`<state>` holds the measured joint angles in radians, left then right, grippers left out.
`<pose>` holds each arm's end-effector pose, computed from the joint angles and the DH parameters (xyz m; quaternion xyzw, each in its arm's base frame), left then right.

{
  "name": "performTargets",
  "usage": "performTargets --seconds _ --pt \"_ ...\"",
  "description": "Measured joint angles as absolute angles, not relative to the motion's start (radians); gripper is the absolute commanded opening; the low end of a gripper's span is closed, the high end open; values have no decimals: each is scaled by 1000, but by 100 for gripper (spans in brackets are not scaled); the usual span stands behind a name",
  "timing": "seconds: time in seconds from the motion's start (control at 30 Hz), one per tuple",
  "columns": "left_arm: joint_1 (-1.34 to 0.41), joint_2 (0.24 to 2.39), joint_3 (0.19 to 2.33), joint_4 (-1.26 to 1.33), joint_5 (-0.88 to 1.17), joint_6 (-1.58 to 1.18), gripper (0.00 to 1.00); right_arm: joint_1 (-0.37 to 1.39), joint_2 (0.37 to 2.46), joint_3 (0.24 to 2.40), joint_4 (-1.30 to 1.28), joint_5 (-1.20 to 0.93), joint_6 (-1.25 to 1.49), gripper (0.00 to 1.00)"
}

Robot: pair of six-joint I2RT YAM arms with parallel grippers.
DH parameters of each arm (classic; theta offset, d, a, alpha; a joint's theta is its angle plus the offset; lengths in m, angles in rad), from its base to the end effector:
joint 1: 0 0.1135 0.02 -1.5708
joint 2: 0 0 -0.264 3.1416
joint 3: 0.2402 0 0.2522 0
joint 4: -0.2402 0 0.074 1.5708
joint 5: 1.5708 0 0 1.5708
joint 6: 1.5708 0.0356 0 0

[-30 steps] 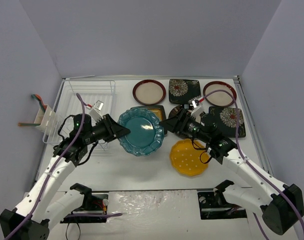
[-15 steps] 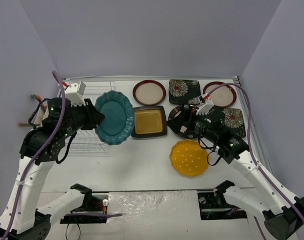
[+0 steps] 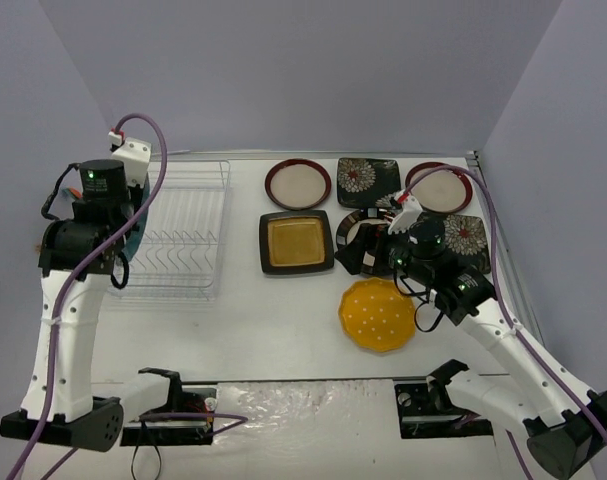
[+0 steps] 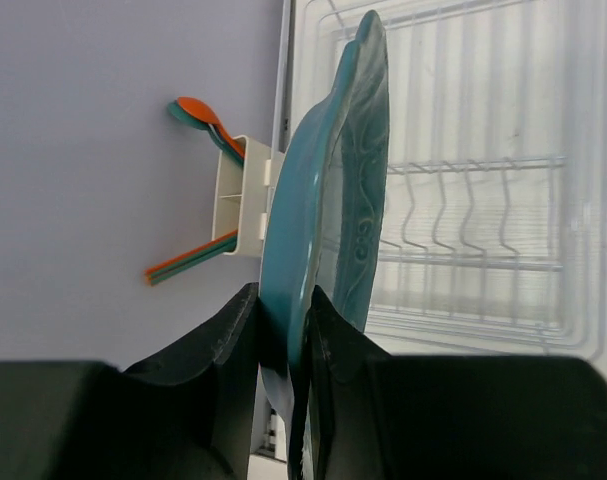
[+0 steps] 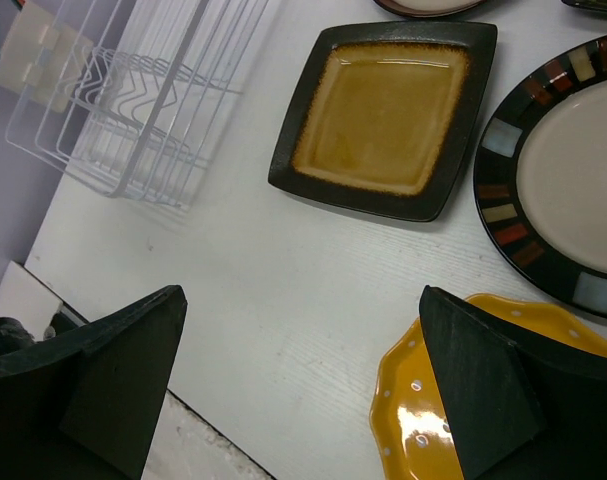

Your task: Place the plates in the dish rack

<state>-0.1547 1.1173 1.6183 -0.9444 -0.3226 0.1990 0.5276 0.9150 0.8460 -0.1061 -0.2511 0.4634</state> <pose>0.1872 -0.0178 0.4749 0.0623 0.8364 0.1474 0.5242 0.1808 0.1156 0.3468 -0.1048 0.7572 0.3875 0.5152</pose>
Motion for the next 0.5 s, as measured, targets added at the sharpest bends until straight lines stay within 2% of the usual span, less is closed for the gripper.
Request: performTargets --seconds 0.3,0.5 --pt "195 1231 1545 -784 -93 319 0 510 1001 859 -113 -269 377 100" --pt "293 1285 1487 -705 -1 352 0 510 1033 873 -118 -279 341 100"
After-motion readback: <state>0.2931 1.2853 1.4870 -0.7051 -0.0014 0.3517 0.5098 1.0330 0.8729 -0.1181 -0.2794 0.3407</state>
